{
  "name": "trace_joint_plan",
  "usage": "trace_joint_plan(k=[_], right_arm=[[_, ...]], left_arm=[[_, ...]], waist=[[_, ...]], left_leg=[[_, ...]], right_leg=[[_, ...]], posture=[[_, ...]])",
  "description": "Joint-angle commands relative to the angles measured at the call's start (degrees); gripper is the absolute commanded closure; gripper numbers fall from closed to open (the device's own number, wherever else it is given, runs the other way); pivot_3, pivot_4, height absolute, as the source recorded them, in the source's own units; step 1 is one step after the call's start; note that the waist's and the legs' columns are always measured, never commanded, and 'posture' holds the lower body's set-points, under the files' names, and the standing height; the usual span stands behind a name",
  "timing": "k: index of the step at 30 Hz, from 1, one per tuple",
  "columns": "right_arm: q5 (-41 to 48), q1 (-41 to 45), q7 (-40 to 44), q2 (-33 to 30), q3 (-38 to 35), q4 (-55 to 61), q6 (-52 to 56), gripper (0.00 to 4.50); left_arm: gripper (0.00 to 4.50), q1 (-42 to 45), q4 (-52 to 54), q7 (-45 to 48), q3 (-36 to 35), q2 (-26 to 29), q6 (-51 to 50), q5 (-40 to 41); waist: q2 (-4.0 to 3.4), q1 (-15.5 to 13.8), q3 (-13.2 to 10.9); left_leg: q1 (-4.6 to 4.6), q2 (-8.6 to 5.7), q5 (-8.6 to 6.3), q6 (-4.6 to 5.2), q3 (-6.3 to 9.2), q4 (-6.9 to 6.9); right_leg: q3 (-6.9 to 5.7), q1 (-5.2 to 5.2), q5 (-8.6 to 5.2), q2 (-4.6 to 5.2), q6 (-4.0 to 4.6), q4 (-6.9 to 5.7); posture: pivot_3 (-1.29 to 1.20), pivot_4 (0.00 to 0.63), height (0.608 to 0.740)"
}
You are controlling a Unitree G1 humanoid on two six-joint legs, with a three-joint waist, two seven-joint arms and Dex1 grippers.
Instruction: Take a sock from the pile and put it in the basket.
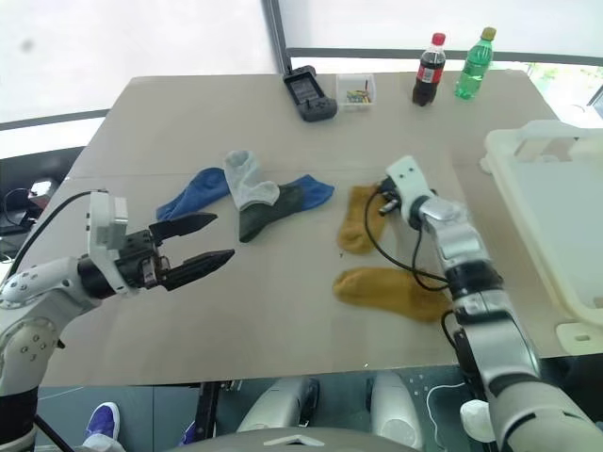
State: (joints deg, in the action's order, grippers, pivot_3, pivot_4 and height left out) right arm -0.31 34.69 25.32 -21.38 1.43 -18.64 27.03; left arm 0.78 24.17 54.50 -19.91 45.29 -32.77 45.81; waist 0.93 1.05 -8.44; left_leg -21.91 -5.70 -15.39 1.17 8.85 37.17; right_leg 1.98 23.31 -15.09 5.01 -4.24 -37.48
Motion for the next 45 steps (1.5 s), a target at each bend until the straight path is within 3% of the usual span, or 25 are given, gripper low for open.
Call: trace_joint_plan(k=[1, 8, 13, 16, 19, 23, 32, 33, 34, 45], right_arm=[[-0.46, -7.72, -4.98, -1.26, -4.17, 14.16, 10.55, 4.4], [-0.3, -19.3, -11.04, 2.09, -6.31, 35.59, 24.83, 4.4], [-0.07, -19.76, -15.68, 6.1, -8.43, 37.67, 26.49, 4.4], [0.17, -17.94, -18.68, 8.81, -10.09, 35.51, 25.88, 3.49], [-0.16, -16.21, -20.67, 10.64, -9.95, 32.78, 25.28, 2.29], [0.76, -16.03, -18.58, 9.42, -8.69, 34.4, 23.55, 2.29], [3.43, -21.83, -5.95, -4.59, -8.05, 44.2, 17.47, 2.29], [4.02, -22.18, -5.19, -5.22, -8.5, 44.61, 17.22, 2.25], [5.08, -22.78, -3.31, -6.52, -8.73, 44.78, 16.56, 2.25], [7.53, -20.92, 5.53, -12.23, -5.37, 38.08, 8.27, 2.25]], left_arm=[[0.0, 3.14, -1.58, 0.51, 1.83, -0.35, 1.35, -1.05], [0.0, 9.43, -7.09, 2.65, 6.93, -1.78, 2.58, -3.46], [0.0, 13.94, -10.67, 3.95, 11.99, -4.54, 3.11, -5.63], [0.0, 15.58, -12.51, 4.12, 14.75, -6.7, 4.06, -7.5], [0.0, 17.06, -14.26, 2.89, 17.61, -9.66, 5.28, -10.02], [0.0, 18.72, -15.79, 1.31, 22.23, -13.9, 5.99, -13.46], [0.0, 25.38, -19.78, -7.51, 31.5, -27.11, -4.47, -16.47], [0.54, 25.81, -19.86, -7.82, 31.92, -27.78, -4.94, -16.69], [0.8, 26.57, -20.32, -8.7, 32.33, -29.0, -6.07, -16.69], [0.8, 29.85, -24.32, -16.89, 39.11, -33.33, -9.33, -26.52]], waist=[[0.02, -0.27, 0.01], [0.08, -0.28, 0.07], [0.13, -0.13, 0.1], [0.14, -0.13, 0.1], [0.17, 0.0, 0.12], [0.2, -0.04, 0.14], [0.27, -0.1, 0.18], [0.27, -0.07, 0.19], [0.29, 0.02, 0.2], [0.33, -0.33, 0.21]], left_leg=[[0.01, 0.0, 0.0, 0.0, -0.01, 0.0], [0.1, 0.01, 0.0, 0.0, -0.16, 0.04], [0.14, 0.02, 0.0, 0.0, -0.39, 0.03], [0.13, 0.02, 0.0, 0.0, -0.42, 0.02], [0.13, 0.02, 0.0, 0.0, -0.47, 0.02], [0.11, 0.03, 0.01, 0.0, -0.48, 0.02], [-0.07, -0.05, 0.0, 0.04, -0.48, 0.15], [-0.07, -0.02, 0.0, 0.04, -0.49, 0.15], [-0.04, -0.01, 0.0, 0.04, -0.5, 0.14], [-0.03, -0.01, 0.0, 0.04, -0.53, 0.19]], right_leg=[[0.02, 0.01, 0.0, -0.01, 0.0, -0.05], [0.16, 0.01, 0.0, -0.02, -0.01, -0.22], [0.39, 0.08, 0.01, -0.06, -0.01, -0.29], [0.4, 0.12, 0.01, -0.06, -0.02, -0.3], [0.46, 0.17, 0.01, -0.07, -0.02, -0.34], [0.48, 0.21, 0.01, -0.08, -0.02, -0.38], [0.46, 0.24, 0.01, -0.04, -0.04, -0.35], [0.48, 0.24, 0.01, -0.06, -0.04, -0.36], [0.49, 0.24, 0.01, -0.08, -0.04, -0.37], [0.51, 0.2, 0.02, -0.08, -0.06, -0.37]], posture=[[0.0, 0.15, 0.74], [0.0, 0.15, 0.74], [0.0, 0.15, 0.74], [0.0, 0.15, 0.74], [0.0, 0.15, 0.74], [0.0, 0.15, 0.74], [0.0, 0.15, 0.74], [0.0, 0.15, 0.74], [0.0, 0.15, 0.74], [0.0, 0.15, 0.74]])
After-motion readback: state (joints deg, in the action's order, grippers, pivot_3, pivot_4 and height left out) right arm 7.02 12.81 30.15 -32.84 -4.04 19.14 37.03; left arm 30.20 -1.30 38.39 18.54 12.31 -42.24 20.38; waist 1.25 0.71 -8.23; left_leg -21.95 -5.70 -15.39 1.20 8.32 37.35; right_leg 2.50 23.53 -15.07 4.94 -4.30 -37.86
